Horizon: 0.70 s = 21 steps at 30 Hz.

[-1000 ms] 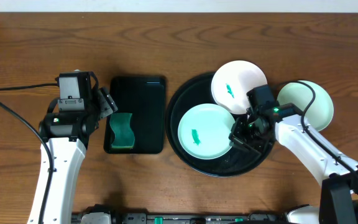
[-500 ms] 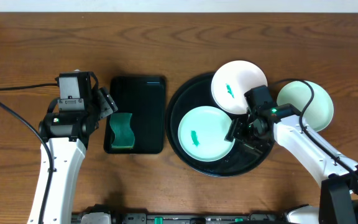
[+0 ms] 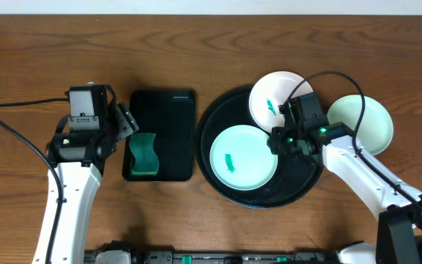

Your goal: Clean dirty plates on tray and stack at the side

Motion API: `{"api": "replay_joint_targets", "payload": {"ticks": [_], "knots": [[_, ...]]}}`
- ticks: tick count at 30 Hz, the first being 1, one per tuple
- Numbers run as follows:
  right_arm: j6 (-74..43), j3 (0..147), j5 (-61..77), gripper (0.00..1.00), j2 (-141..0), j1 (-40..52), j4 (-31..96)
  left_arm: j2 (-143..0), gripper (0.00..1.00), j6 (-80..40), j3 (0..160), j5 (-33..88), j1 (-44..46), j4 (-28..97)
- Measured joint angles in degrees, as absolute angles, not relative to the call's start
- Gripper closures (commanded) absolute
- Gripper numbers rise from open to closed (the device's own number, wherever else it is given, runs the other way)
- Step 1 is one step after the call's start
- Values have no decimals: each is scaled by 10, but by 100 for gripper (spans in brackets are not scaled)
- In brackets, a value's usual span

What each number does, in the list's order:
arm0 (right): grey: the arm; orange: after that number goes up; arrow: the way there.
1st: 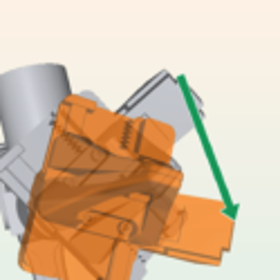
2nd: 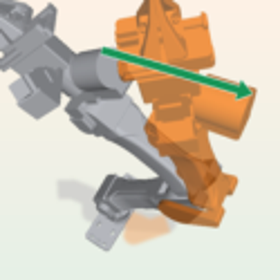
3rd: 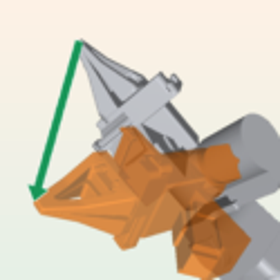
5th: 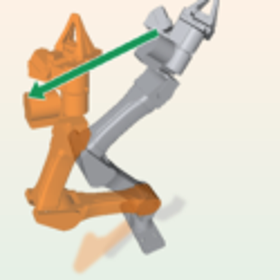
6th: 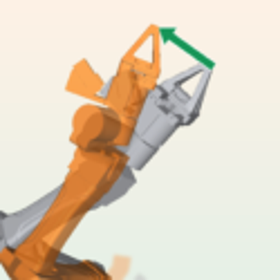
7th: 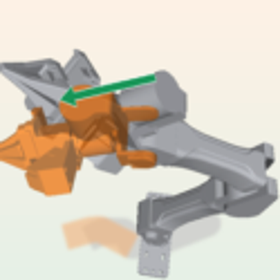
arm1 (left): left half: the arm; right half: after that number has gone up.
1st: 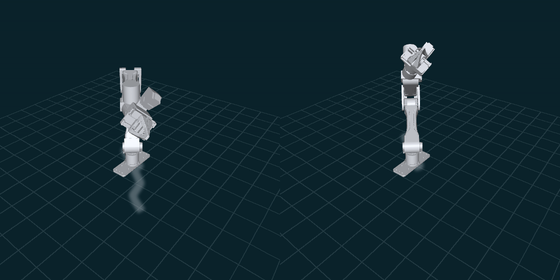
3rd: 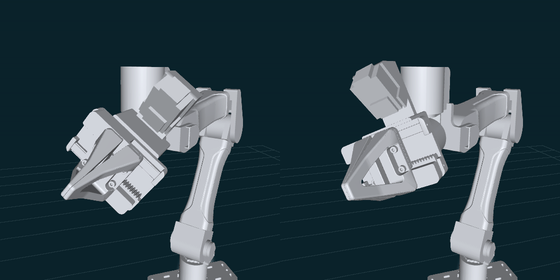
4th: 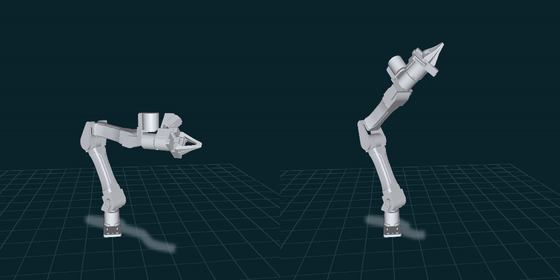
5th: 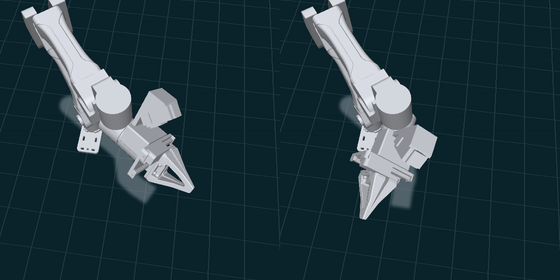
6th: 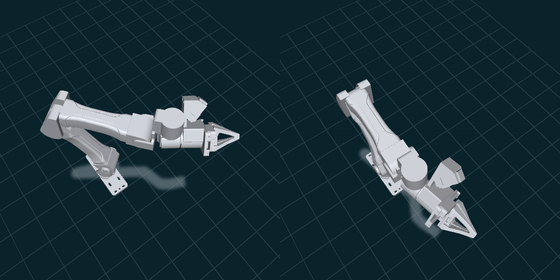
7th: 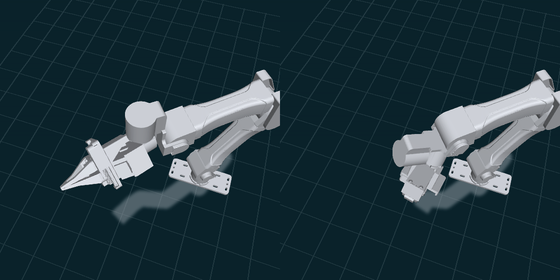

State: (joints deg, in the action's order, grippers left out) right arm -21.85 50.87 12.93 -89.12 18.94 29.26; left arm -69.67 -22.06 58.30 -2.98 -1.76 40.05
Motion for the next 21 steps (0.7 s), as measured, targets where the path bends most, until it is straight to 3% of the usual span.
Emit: {"api": "replay_joint_targets", "payload": {"ticks": [10,12,15,21], "knots": [[-144,509,127,57,-891,189,324,-697,21,-221,583,-30,-18,401],[-140,509,126,62,-891,189,332,-697,21,-221,583,-30,-18,401],[-135,509,122,77,-891,189,347,-697,20,-221,583,-30,-18,401],[-138,501,98,77,-891,189,336,-697,20,-221,583,-30,-18,401]]}}
